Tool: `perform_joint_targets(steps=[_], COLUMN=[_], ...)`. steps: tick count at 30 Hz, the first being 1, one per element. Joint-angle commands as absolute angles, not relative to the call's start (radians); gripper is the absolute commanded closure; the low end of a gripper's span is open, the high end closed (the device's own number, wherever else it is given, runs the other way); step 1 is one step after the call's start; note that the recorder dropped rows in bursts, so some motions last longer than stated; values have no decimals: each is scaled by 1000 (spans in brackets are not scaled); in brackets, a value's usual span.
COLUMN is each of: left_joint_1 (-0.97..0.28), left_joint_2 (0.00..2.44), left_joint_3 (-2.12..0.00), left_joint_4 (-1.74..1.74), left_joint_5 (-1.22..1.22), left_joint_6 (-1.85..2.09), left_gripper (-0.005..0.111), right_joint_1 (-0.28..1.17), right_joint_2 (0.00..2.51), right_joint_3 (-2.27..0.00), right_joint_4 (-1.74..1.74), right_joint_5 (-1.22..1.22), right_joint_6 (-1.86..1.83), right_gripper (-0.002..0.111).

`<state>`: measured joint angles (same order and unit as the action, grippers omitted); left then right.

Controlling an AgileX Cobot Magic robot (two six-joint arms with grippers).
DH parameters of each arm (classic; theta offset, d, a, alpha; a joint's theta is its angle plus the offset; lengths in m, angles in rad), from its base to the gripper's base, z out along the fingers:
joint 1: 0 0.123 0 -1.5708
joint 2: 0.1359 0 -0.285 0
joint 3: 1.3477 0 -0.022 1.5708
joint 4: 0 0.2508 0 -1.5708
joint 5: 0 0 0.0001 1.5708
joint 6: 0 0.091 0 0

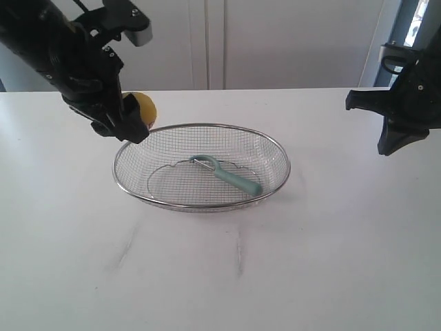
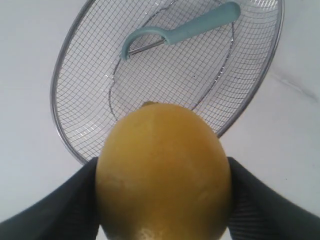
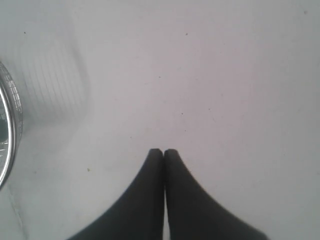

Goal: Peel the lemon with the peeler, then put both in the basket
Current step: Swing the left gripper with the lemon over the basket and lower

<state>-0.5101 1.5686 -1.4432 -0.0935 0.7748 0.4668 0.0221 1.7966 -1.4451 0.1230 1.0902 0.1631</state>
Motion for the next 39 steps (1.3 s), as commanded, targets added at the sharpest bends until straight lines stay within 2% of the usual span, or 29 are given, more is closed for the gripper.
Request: perform_joint_targets(steps=[1, 7, 30, 39], left_joint_1=[-559, -616, -616, -577], left_joint_2=[1614, 1717, 1917, 1956], left_joint_3=[-1494, -1578, -1781, -1823], left_joint_4=[-32, 197, 192, 104], left_joint_5=[787, 827, 920, 961], left_joint_6=[422, 313, 341, 346], left_gripper=[107, 107, 107, 107], right_joint_1=[17, 17, 17, 17], right_joint_2=[1786, 1786, 1786, 1786], right_joint_3=[-1441, -1441, -1441, -1441], right_joint_4=[113, 113, 114, 114], right_joint_5=[1075, 1064, 1027, 997], right_joint_6=[160, 160, 160, 160], right_gripper=[108, 108, 108, 108])
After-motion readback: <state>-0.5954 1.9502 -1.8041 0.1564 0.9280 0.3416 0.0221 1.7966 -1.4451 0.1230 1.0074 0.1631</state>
